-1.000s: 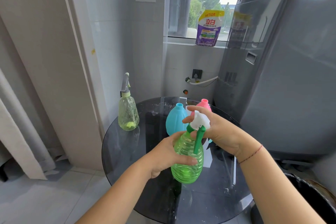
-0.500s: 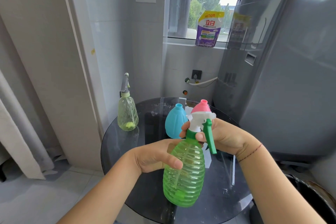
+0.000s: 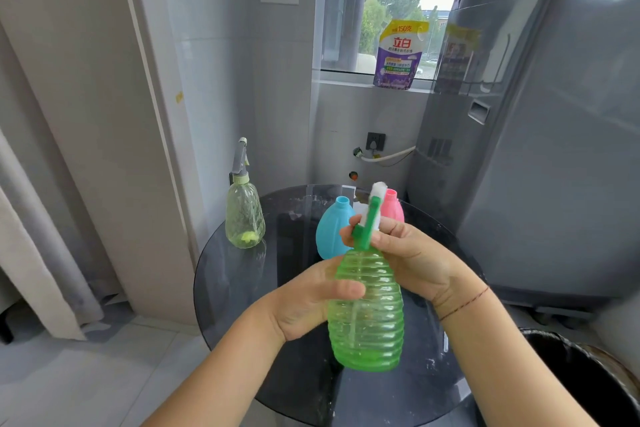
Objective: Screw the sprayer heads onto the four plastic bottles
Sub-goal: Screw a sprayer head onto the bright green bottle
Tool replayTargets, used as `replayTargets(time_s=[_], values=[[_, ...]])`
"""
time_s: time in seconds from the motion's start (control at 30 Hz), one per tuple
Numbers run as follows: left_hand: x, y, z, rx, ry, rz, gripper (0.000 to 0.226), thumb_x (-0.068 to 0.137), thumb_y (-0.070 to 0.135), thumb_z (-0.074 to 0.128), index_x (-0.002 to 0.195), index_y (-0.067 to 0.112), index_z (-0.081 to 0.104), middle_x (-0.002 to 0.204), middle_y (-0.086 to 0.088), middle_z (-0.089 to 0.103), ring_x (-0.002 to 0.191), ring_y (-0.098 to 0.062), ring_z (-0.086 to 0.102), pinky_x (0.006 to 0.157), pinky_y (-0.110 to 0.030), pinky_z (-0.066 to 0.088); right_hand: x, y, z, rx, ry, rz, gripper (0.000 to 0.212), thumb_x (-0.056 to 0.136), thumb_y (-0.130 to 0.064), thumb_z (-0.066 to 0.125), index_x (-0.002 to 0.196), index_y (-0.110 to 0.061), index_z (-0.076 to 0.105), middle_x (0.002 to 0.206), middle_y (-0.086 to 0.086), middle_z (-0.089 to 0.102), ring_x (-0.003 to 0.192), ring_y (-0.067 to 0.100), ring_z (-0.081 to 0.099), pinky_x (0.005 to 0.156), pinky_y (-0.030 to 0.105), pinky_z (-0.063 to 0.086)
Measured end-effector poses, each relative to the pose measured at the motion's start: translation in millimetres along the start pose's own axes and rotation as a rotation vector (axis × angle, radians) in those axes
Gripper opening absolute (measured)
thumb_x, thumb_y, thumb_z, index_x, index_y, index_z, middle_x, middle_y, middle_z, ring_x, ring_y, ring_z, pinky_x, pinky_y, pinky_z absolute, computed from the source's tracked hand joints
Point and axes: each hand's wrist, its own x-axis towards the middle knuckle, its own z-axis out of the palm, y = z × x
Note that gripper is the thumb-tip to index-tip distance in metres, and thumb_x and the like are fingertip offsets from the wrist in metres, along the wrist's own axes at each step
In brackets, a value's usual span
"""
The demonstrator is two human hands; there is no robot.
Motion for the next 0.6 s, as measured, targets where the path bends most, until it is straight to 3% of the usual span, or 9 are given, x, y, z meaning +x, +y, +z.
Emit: replayTargets(time_s=[0.07,0.13,0.2,0.27,0.3,0.37,0.43,0.53,0.6], values=[[4,-2,4,0.177,0.259,0.019,0.04,0.067,0.024,0.082,0.106,0.028,0.071,0.101,0.004,0.074,0.097,-0.016,0.069,0.083,-0.028,0.054,3,1,3,-0.131,0.2,0.009,0.062,0.067,-0.02,0.077,0.112,0.016,0.053,0.104,0.02,0.066,0.087,0.022,0.069,0.084,0.037,0.054],[10,-9,12,0.412,0.557,0.06,0.048,0.058,0.029,0.086,0.101,0.041,0.069,0.099,0.007,0.075,0.097,-0.013,0.069,0.078,-0.022,0.053,5,5,12,-0.192,0.373,-0.047,0.047,0.065,-0.018,0.079,0.098,0.007,0.057,0.092,0.021,0.06,0.085,0.028,0.063,0.08,0.038,0.052],[18,-13,20,0.771,0.835,0.111,0.061,0.054,0.041,0.083,0.111,0.044,0.061,0.103,0.01,0.065,0.101,-0.013,0.056,0.082,-0.026,0.048,9,11,20,-0.231,0.527,-0.124,0.032,0.07,-0.013,0.081,0.087,0.001,0.058,0.078,0.017,0.062,0.073,0.024,0.065,0.065,0.03,0.055],[23,-17,26,1.016,0.985,0.146,0.078,0.055,0.048,0.079,0.127,0.037,0.053,0.108,0.009,0.056,0.105,-0.015,0.043,0.087,-0.031,0.045,11,18,27,-0.283,0.642,-0.192,0.029,0.074,-0.014,0.08,0.091,0.003,0.063,0.075,0.011,0.07,0.058,0.013,0.067,0.048,0.019,0.05],[23,-17,27,0.989,0.993,0.144,0.079,0.055,0.047,0.08,0.128,0.033,0.053,0.11,0.01,0.057,0.107,-0.014,0.043,0.089,-0.032,0.046,11,21,28,-0.289,0.661,-0.219,0.032,0.074,-0.016,0.08,0.094,0.002,0.064,0.079,0.012,0.071,0.059,0.012,0.068,0.047,0.019,0.05],[19,-13,25,0.695,0.873,0.11,0.068,0.052,0.038,0.087,0.115,0.03,0.061,0.107,0.013,0.068,0.106,-0.012,0.058,0.087,-0.029,0.051,8,21,27,-0.247,0.587,-0.231,0.041,0.071,-0.022,0.081,0.095,0.004,0.059,0.089,0.019,0.072,0.074,0.021,0.069,0.061,0.028,0.058],[11,-8,17,0.35,0.587,0.065,0.054,0.055,0.028,0.089,0.105,0.026,0.069,0.1,0.005,0.075,0.098,-0.017,0.069,0.08,-0.026,0.054,0,14,18,-0.151,0.368,-0.179,0.043,0.071,-0.028,0.077,0.099,0.0,0.058,0.098,0.016,0.075,0.083,0.026,0.07,0.073,0.036,0.06],[-3,-3,11,-0.004,0.121,0.039,0.045,0.071,0.023,0.08,0.112,0.008,0.066,0.102,-0.005,0.07,0.095,-0.022,0.067,0.084,-0.033,0.053,-11,6,1,-0.004,0.042,-0.075,0.041,0.078,-0.032,0.072,0.108,-0.005,0.063,0.105,0.01,0.072,0.092,0.024,0.069,0.085,0.042,0.056],[-7,-6,10,-0.237,-0.092,-0.007,0.043,0.079,0.027,0.075,0.116,0.009,0.064,0.105,-0.004,0.069,0.098,-0.021,0.066,0.09,-0.035,0.051,-14,5,-5,0.001,-0.118,-0.083,0.038,0.08,-0.035,0.072,0.109,-0.012,0.067,0.109,0.007,0.072,0.105,0.028,0.063,0.098,0.051,0.045]])
